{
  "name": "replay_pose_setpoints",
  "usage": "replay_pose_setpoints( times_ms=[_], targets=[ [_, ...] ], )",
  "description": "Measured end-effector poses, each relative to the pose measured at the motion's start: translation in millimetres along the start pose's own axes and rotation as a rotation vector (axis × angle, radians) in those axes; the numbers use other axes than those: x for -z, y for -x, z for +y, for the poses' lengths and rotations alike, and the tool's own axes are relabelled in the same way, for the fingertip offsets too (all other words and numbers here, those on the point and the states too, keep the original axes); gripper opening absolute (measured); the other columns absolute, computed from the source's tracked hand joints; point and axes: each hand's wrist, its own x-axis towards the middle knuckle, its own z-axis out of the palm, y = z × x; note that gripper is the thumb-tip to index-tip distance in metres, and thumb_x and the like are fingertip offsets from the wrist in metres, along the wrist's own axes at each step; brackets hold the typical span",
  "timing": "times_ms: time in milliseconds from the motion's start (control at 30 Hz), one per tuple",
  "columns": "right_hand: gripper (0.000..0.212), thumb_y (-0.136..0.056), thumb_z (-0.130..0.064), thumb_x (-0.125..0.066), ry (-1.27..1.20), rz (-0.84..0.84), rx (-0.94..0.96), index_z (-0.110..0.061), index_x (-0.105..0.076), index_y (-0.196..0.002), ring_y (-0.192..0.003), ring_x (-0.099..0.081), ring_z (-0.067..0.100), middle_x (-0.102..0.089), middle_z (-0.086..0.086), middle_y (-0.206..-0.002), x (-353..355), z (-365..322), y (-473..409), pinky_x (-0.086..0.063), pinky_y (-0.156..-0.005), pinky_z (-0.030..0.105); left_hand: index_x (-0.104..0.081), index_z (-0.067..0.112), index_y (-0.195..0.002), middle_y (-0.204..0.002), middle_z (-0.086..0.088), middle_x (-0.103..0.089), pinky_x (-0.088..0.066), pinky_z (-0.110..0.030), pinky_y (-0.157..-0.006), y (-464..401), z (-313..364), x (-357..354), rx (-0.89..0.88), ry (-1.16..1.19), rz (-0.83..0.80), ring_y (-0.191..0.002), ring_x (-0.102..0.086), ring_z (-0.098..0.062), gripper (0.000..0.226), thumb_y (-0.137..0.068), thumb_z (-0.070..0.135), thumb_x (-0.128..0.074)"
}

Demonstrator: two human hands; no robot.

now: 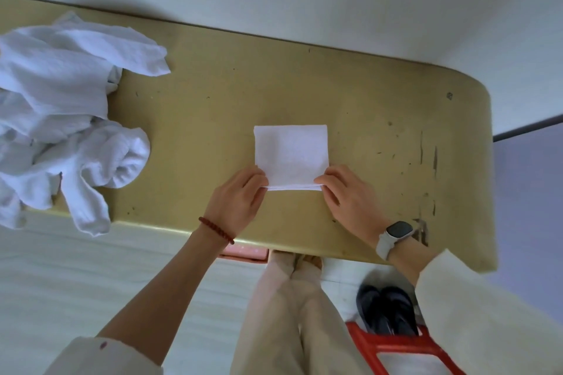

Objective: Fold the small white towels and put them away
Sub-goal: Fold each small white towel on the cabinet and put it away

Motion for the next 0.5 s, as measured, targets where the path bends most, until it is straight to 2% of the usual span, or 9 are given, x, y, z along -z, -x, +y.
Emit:
replay_pose_setpoints(
  times_ms=[133, 200, 300, 433, 500],
  targets=[
    [0.015, -0.080, -0.004, -0.054, 0.031, -0.016, -0.006, -0.011, -0.056, -0.092, -0.071, -0.056, 0.020, -0.058, 0.009, -0.086, -3, 0, 3, -0.045, -0.039, 0.027, -0.052, 0.016, -0.087, -0.090, -0.005, -0.069, -0.056, -0.029, -0.061, 6, -4, -4, -0.025, 0.010, 0.003, -0.109, -0.052, -0.018, 0.004, -0.085, 0.012, -0.051],
    [0.015, -0.081, -0.007, -0.049, 0.040, -0.028, -0.020, -0.010, -0.058, -0.093, -0.074, -0.056, 0.020, -0.057, 0.010, -0.087, -3, 0, 4, -0.047, -0.041, 0.026, -0.054, 0.015, -0.087, -0.091, -0.006, -0.069, -0.057, -0.030, -0.060, 6, -4, -5, -0.013, 0.000, 0.003, -0.110, -0.051, -0.018, 0.004, -0.085, 0.013, -0.051],
    [0.024, -0.082, -0.010, -0.042, 0.048, -0.057, -0.043, -0.007, -0.062, -0.095, -0.083, -0.058, 0.024, -0.060, 0.013, -0.090, -3, 1, 8, -0.051, -0.045, 0.028, -0.066, 0.007, -0.081, -0.092, -0.007, -0.070, -0.057, -0.031, -0.056, 6, -3, -7, 0.006, -0.061, 0.009, -0.110, -0.050, -0.019, 0.017, -0.085, 0.013, -0.051],
    [0.028, -0.082, -0.012, -0.044, 0.085, -0.061, -0.076, -0.009, -0.059, -0.104, -0.103, -0.047, 0.023, -0.057, 0.013, -0.102, -1, -4, 12, -0.055, -0.065, 0.031, -0.069, 0.005, -0.076, -0.094, -0.007, -0.070, -0.056, -0.033, -0.060, 7, -2, -8, -0.023, -0.095, 0.021, -0.107, -0.051, -0.023, 0.021, -0.085, 0.014, -0.053],
    [0.033, -0.082, -0.014, -0.044, 0.152, -0.002, -0.097, -0.014, -0.053, -0.114, -0.105, -0.046, 0.023, -0.056, 0.012, -0.110, 4, -9, 7, -0.048, -0.078, 0.038, -0.068, 0.005, -0.071, -0.094, -0.009, -0.070, -0.054, -0.035, -0.068, 1, 0, -4, -0.026, -0.095, 0.063, -0.102, -0.052, -0.025, 0.023, -0.084, 0.014, -0.052]
  ],
)
